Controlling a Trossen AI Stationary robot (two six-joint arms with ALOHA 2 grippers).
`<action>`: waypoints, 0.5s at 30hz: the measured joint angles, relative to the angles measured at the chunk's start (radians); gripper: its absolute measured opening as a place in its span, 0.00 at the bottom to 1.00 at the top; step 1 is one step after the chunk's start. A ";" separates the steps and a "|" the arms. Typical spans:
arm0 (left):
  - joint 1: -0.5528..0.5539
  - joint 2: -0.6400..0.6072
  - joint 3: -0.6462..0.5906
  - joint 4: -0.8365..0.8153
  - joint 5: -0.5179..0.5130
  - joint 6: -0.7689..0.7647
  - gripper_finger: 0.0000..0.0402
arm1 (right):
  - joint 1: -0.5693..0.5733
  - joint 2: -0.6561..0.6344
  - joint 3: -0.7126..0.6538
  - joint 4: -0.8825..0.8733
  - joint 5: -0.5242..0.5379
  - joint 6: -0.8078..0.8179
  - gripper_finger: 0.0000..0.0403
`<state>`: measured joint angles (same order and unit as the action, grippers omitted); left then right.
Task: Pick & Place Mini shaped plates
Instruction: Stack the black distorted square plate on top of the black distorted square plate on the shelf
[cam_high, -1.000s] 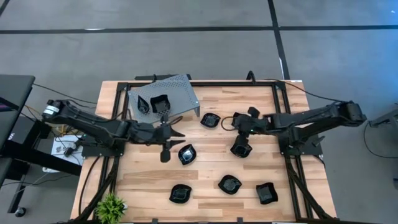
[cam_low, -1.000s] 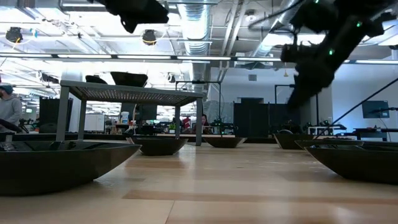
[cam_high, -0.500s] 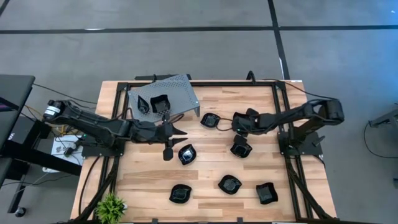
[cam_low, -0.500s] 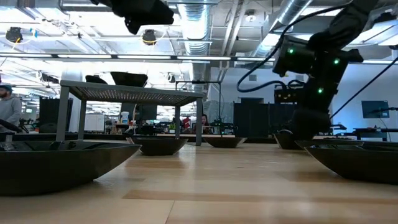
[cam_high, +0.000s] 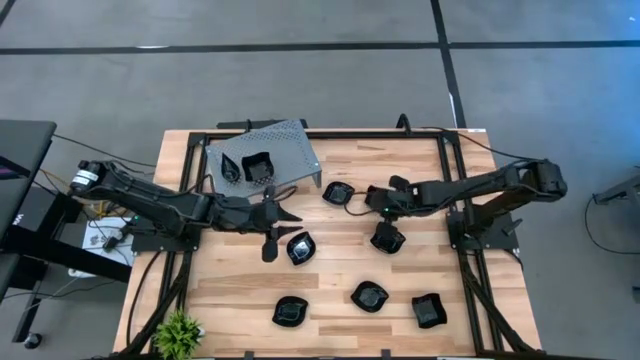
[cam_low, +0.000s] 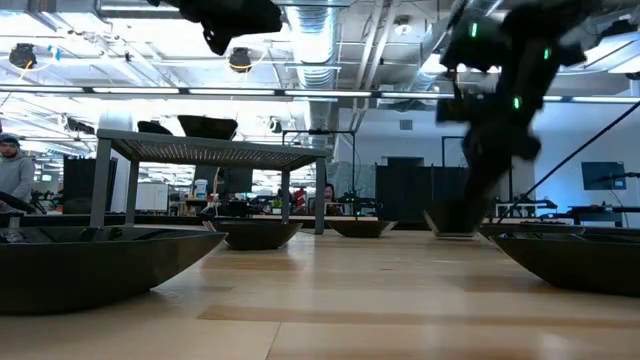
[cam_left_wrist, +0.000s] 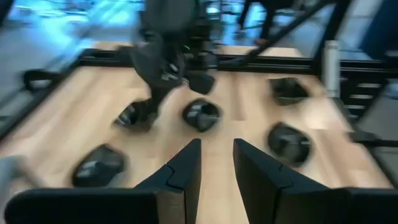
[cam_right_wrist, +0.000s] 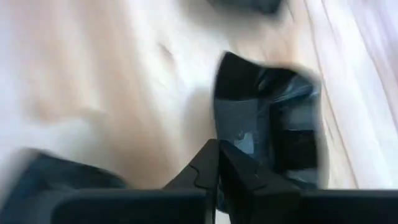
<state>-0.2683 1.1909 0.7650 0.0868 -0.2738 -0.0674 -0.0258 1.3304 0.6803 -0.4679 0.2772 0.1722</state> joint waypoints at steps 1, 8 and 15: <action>-0.003 0.016 0.000 0.022 0.034 -0.001 0.24 | 0.021 -0.015 0.018 0.007 -0.015 -0.010 0.01; -0.045 0.201 0.000 0.257 0.127 0.089 0.24 | 0.178 -0.063 0.083 0.143 -0.093 -0.149 0.01; -0.029 0.278 0.000 0.313 0.123 0.090 0.24 | 0.241 -0.039 0.087 0.260 -0.261 -0.322 0.00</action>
<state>-0.2968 1.4685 0.7650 0.4000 -0.1504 0.0229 0.2150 1.2913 0.7676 -0.2078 0.0159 -0.1499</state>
